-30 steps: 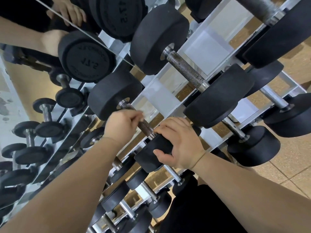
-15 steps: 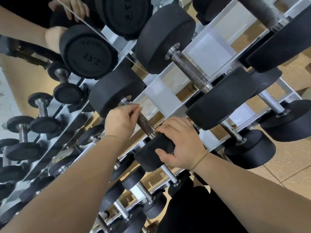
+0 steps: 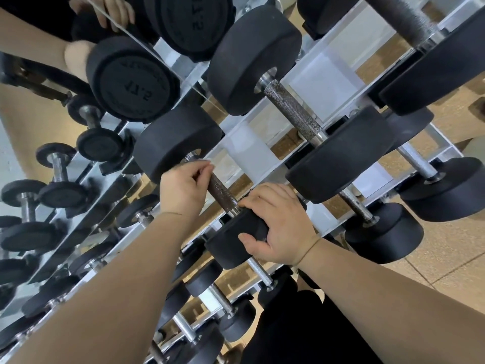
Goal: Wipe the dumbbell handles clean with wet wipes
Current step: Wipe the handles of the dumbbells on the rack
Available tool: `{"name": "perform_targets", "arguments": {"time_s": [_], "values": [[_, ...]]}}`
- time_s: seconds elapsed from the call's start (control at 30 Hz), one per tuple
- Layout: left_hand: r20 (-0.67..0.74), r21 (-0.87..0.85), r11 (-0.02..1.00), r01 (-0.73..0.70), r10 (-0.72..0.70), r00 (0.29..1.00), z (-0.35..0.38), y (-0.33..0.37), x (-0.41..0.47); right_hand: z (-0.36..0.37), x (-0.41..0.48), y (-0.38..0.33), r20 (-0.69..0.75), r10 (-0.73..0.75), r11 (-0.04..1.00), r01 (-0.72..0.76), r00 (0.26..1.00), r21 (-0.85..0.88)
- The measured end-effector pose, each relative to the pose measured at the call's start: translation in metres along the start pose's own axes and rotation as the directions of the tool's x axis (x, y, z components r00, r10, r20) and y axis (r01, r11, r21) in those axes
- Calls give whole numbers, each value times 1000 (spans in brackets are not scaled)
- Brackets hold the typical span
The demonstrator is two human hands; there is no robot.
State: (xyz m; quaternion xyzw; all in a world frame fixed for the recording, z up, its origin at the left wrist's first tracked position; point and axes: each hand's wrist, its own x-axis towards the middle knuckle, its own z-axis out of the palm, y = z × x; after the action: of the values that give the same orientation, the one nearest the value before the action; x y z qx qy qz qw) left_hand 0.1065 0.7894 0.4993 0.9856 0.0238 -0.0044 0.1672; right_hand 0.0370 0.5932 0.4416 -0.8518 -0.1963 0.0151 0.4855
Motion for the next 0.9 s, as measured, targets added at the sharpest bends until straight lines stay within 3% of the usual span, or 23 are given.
{"name": "perform_targets", "arguments": {"time_s": [0.07, 0.13, 0.17, 0.23, 0.3, 0.4, 0.47, 0.53, 0.6, 0.8, 0.83, 0.9], "values": [[216, -11, 999, -39, 40, 975, 0, 8, -11, 0, 0, 0, 3, 1, 1000, -1, 1000, -1], [475, -40, 996, -79, 88, 875, -2, 15, -22, 1, 0, -1, 9, 0, 1000, 0, 1000, 3], [540, -65, 995, -81, 104, 835, -4, 17, -24, 0, 0, -1, 15, 0, 1000, 0, 1000, 4], [493, -75, 992, -106, 129, 860, -8, 12, -20, 0, 0, -1, 15, 1, 1000, -1, 1000, 0], [311, -8, 991, -135, 131, 941, -11, 2, -7, 1, 0, 0, 10, 8, 1000, -8, 1000, -4], [85, 0, 1000, -21, 20, 996, -13, -5, 8, 2, 0, 0, 5, 13, 1000, -13, 1000, 3], [127, -15, 1000, -25, 26, 992, -8, -2, -1, 1, 0, 0, -1, 10, 1000, -10, 1000, 9], [274, 3, 989, -145, 139, 952, -6, 1, -17, 1, 0, 0, -4, 7, 1000, -7, 1000, 5], [314, -12, 973, -231, 223, 923, -11, -1, -20, 1, 0, 0, 6, 11, 1000, -11, 1000, 6], [77, 109, 993, -50, 42, 996, -4, -4, 14, 2, -1, 1, 2, 15, 1000, -15, 1000, 12], [126, 122, 991, -57, 41, 991, -2, 1, 10, 2, -1, 1, -2, 10, 1000, -10, 1000, 11], [399, 119, 981, -155, 96, 912, 3, 15, -8, 2, 0, 1, -9, 1, 1000, 0, 1000, 10]]}}
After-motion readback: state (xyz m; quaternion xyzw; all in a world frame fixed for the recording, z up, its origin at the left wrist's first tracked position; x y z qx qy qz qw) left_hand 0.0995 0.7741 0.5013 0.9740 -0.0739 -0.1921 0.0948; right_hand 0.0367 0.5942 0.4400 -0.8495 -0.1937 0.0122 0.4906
